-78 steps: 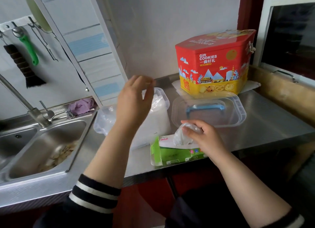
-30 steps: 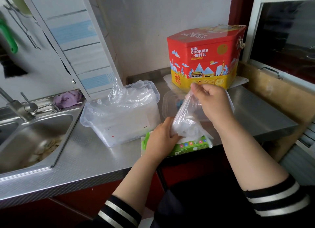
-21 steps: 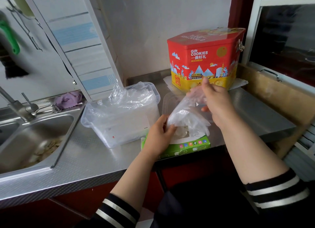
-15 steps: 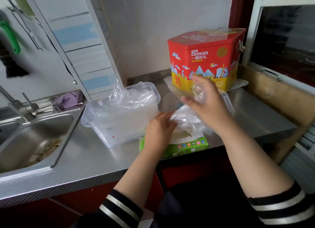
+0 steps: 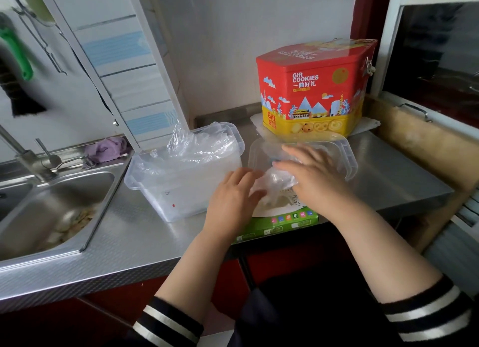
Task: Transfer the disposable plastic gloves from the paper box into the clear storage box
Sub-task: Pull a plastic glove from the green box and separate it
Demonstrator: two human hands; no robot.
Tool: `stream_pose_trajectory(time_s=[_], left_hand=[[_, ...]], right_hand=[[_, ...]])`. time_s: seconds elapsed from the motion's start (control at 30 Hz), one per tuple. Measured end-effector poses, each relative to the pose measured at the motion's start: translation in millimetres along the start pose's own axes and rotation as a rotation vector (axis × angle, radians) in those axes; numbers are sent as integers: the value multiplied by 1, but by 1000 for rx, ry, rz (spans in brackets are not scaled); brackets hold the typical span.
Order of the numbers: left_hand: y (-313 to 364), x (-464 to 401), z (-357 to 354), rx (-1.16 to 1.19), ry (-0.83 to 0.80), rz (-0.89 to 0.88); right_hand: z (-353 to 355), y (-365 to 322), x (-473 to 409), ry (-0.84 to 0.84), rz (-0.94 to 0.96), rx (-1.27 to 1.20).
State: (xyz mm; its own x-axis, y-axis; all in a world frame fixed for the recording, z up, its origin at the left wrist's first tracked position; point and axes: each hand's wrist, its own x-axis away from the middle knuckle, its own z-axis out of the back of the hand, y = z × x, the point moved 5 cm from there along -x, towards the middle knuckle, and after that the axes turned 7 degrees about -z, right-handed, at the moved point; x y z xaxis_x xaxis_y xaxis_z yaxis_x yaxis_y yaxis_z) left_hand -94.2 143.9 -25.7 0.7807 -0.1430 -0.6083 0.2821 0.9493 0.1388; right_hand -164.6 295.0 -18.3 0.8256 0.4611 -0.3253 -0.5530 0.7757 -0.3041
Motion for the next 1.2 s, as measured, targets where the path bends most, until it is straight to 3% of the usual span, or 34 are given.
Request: stream_pose_trajectory(time_s=[0.07,0.13,0.3,0.37,0.5,0.63,0.77,0.9,0.93,1.03,1.2], left_hand=[[-4,9,-12,92,-162,111],[-5,12,-16,96,-187,143],[-11,8,1,-54,2,69],[-13,10,9,-157,112,-2],[-18,16,12,-158,54,14],[-25,23,6,35,-83,106],[-24,24,11,83,-62,91],[-25,22,23,111,-13,176],[-25,20,26,171,-12,221],[-24,13,31,340,-21,335],[-24,9,39,393,68,412]], right_hand=[[-6,6,4,-18,-24,-103],[-9,11,5,15,-79,-236],[-6,17,9,286,-40,-464],[-10,20,11,315,10,-470],[-16,16,9,83,1,-321],[-1,0,11,-170,-26,-64],[17,-20,10,-137,9,-31],[27,-39,7,204,155,-251],[27,-43,6,211,166,-311],[8,-51,-1,-33,81,-309],[5,-39,-9,-43,-49,-480]])
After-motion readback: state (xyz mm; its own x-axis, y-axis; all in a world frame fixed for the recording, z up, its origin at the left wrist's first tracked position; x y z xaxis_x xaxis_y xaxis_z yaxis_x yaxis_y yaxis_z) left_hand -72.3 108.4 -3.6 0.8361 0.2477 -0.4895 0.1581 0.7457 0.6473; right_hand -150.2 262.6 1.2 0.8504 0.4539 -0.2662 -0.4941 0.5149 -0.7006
